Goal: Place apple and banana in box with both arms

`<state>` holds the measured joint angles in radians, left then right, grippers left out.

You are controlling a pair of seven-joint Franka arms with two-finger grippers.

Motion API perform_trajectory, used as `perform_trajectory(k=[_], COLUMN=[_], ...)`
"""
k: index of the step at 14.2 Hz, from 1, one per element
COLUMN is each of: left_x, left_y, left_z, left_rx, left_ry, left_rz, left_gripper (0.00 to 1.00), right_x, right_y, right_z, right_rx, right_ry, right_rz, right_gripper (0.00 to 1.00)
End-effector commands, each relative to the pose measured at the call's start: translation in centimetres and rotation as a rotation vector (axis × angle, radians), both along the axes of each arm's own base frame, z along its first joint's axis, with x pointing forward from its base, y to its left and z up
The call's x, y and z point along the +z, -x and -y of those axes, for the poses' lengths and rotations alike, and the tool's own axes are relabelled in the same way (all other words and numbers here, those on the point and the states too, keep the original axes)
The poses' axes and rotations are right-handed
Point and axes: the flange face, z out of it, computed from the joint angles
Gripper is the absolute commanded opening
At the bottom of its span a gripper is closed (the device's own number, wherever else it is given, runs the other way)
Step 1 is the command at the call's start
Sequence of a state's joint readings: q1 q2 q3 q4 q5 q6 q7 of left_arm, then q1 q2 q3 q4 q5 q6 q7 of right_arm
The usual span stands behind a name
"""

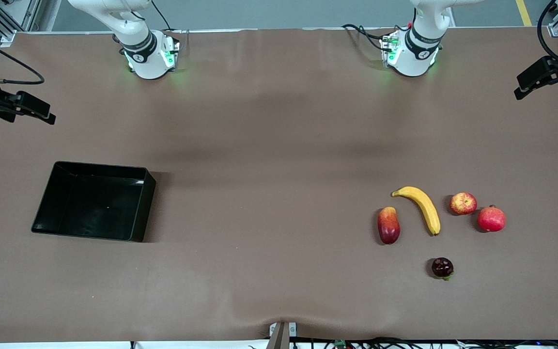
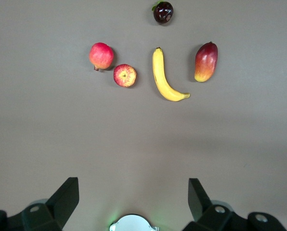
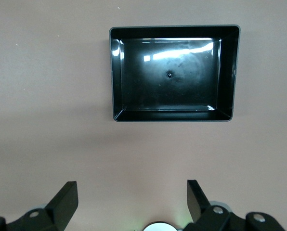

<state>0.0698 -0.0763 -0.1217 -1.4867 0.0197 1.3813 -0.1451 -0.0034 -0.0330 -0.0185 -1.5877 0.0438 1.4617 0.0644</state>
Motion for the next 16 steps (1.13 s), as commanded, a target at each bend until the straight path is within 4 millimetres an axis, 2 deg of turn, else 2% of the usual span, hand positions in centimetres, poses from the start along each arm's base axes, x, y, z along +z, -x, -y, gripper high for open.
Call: perform_trajectory(k=[1, 2, 6, 10, 12, 13, 15, 16], left_x=[0.3, 0.2, -2.2, -6.4, -9.2, -11.2, -15.2, -17.9], left_y=[0.1, 0.0, -1.7, -4.8, -5.9, -6.3, -7.0, -7.5], left_z=[0.0, 0.0, -0.8, -1.9, -2.1, -2.5, -5.0, -5.6], left_rx=[-0.007, -0.008, 0.000, 0.031, 0.028, 0.028, 0.061, 0.062], left_ry=[-0.020, -0.020, -0.050, -0.075, -0.087, -0.086, -0.078, -0.074], left_rz=[-0.008, -0.010, -0.054, -0.073, -0.065, -0.067, -0.040, -0.042], left_gripper=[1.00, 1.00, 1.00, 1.00, 1.00, 1.00, 1.00, 1.00], right_x=[0.4, 0.4, 0.4, 0.4, 0.4, 0.4, 0.1, -0.3], right_y=[-0.3, -0.2, -0.2, -0.2, -0.2, -0.2, -0.4, -0.8], right_z=[-0.4, -0.1, 0.0, 0.0, 0.0, 0.0, 0.3, 0.4], right_rx=[0.002, -0.002, -0.005, -0.005, -0.005, -0.005, -0.010, -0.012], right_ry=[0.000, 0.000, 0.000, 0.000, 0.000, 0.000, 0.000, 0.000], right_rz=[0.005, 0.005, 0.005, 0.005, 0.007, 0.005, 0.004, 0.005], right_gripper=[1.00, 1.00, 1.00, 1.00, 1.00, 1.00, 1.00, 1.00])
